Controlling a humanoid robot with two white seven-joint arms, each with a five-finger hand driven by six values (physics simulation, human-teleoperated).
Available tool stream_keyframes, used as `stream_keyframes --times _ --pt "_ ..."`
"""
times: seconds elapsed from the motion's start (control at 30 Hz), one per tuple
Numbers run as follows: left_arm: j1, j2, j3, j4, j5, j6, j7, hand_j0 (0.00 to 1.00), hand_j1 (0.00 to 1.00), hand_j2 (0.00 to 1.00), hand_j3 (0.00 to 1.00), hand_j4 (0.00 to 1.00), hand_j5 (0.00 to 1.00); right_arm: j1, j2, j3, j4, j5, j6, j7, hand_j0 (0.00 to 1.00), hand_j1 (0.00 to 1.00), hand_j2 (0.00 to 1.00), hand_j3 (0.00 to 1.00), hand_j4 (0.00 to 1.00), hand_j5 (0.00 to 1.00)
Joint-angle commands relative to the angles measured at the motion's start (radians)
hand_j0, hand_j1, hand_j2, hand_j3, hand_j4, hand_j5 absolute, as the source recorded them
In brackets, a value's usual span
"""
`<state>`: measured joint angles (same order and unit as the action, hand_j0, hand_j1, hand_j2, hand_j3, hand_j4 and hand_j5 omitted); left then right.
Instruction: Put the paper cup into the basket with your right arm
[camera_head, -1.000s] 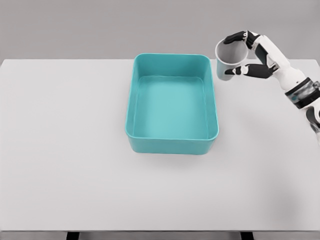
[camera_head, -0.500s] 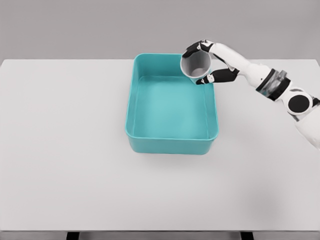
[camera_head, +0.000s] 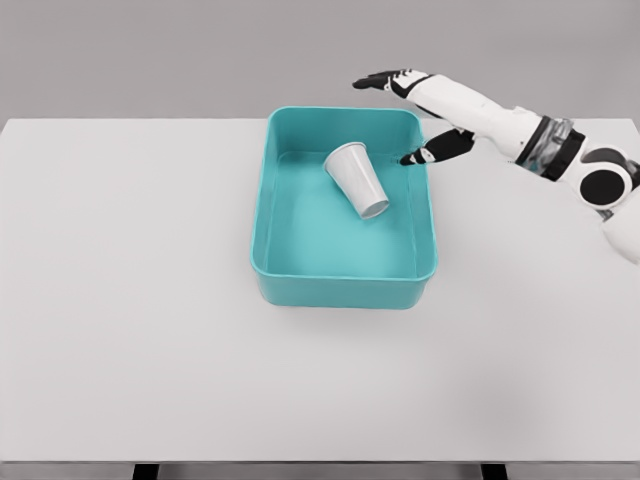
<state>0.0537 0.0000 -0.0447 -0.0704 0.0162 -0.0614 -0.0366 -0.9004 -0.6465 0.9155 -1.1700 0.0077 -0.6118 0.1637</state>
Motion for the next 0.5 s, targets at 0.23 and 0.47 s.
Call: stream_keyframes --times 0.23,0.47 --pt "0.002 0.0 0.0 0.0 -0.001 0.0 0.0 1.0 1.0 1.0 1.0 1.0 1.0 0.044 -0.413 0.022 -0.217 0.162 0.001 0.022 1.0 1.0 1.0 1.0 1.0 1.0" --pt "0.0 0.0 0.0 0.001 0.001 0.0 0.0 1.0 1.0 1.0 1.0 1.0 1.0 0.052 -0.436 0.023 -0.234 0.229 0.001 0.053 1.0 1.0 1.0 1.0 1.0 1.0"
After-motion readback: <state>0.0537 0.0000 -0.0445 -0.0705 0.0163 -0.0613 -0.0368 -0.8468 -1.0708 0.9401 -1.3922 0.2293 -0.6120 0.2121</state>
